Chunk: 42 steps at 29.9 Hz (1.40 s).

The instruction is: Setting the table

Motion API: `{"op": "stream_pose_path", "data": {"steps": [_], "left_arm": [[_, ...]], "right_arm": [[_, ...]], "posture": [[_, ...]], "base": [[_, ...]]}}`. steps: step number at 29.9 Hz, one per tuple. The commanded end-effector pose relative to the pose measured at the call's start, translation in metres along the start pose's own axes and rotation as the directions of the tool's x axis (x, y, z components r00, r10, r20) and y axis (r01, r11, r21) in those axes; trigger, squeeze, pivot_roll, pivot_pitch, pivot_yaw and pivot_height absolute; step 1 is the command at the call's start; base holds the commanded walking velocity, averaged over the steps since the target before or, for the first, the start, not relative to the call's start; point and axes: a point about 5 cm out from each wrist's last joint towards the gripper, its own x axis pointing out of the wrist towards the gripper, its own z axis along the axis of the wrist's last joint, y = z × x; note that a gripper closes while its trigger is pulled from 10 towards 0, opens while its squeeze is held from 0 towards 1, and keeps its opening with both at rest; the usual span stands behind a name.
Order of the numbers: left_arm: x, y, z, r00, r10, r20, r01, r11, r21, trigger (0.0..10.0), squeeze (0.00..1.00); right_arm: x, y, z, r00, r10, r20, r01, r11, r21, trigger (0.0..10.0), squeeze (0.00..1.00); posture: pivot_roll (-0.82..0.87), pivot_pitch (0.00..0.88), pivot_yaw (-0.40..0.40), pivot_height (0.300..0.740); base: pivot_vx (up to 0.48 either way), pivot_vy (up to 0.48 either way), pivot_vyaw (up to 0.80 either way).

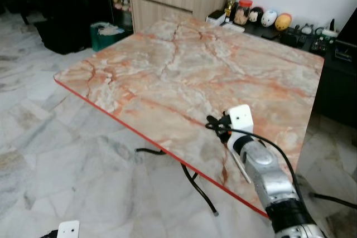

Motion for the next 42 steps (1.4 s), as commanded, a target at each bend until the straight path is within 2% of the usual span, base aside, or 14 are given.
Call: {"op": "stream_pose_path", "data": {"steps": [1,8,15,20,25,30,34,42], "left_arm": [[-0.001,0.0,-0.004,1.0,-0.008,-0.019,0.008,1.0,0.014,10.0,0.0],[0.0,-0.002,-0.003,1.0,-0.017,-0.018,0.017,1.0,0.024,10.0,0.0],[0.0,-0.006,-0.002,0.999,-0.028,-0.019,0.028,0.999,0.032,10.0,0.0],[0.0,-0.009,-0.003,0.999,-0.033,-0.022,0.033,0.999,0.032,10.0,0.0],[0.0,-0.009,-0.003,0.999,-0.032,-0.023,0.033,0.999,0.031,10.0,0.0],[0.0,-0.009,-0.003,0.999,-0.029,-0.021,0.03,0.999,0.03,10.0,0.0],[0.0,-0.009,-0.003,0.999,-0.029,-0.021,0.03,0.999,0.028,10.0,0.0],[0.0,-0.009,-0.002,0.999,-0.031,-0.02,0.031,0.999,0.026,10.0,0.0]], "right_arm": [[-0.007,-0.001,-0.003,0.999,-0.003,-0.054,0.006,0.998,0.057,10.0,0.0],[-0.026,0.008,-0.012,0.986,0.049,-0.162,-0.032,0.994,0.106,10.0,0.0],[-0.028,0.009,-0.017,0.973,0.069,-0.221,-0.043,0.992,0.122,10.0,0.0],[-0.029,0.012,-0.017,0.964,0.101,-0.247,-0.087,0.994,0.065,10.0,0.0],[-0.028,0.008,-0.014,0.967,0.078,-0.243,-0.066,0.996,0.057,10.0,0.0],[-0.024,0.0,-0.007,0.977,0.028,-0.213,-0.031,1.0,-0.007,10.0,0.0],[-0.022,-0.001,0.001,0.984,0.019,-0.175,-0.018,1.0,0.003,10.0,0.0],[-0.018,0.0,-0.003,0.982,0.008,-0.187,-0.005,1.0,0.014,10.0,0.0]], "posture": [[-0.02,0.0,-0.049,0.74],[-0.02,0.0,-0.051,0.74],[-0.02,0.0,-0.056,0.74],[-0.02,0.0,-0.059,0.74],[-0.02,0.0,-0.061,0.74],[-0.02,0.0,-0.06,0.74],[-0.02,0.0,-0.056,0.74],[-0.02,0.0,-0.052,0.74]], "base": [[0.0,0.0,0.0],[0.0,0.0,0.0],[0.0,0.0,0.0],[0.0,0.0,0.0],[0.0,0.0,0.0],[0.0,0.0,0.0],[0.0,0.0,0.0],[0.0,0.0,0.0]]}}
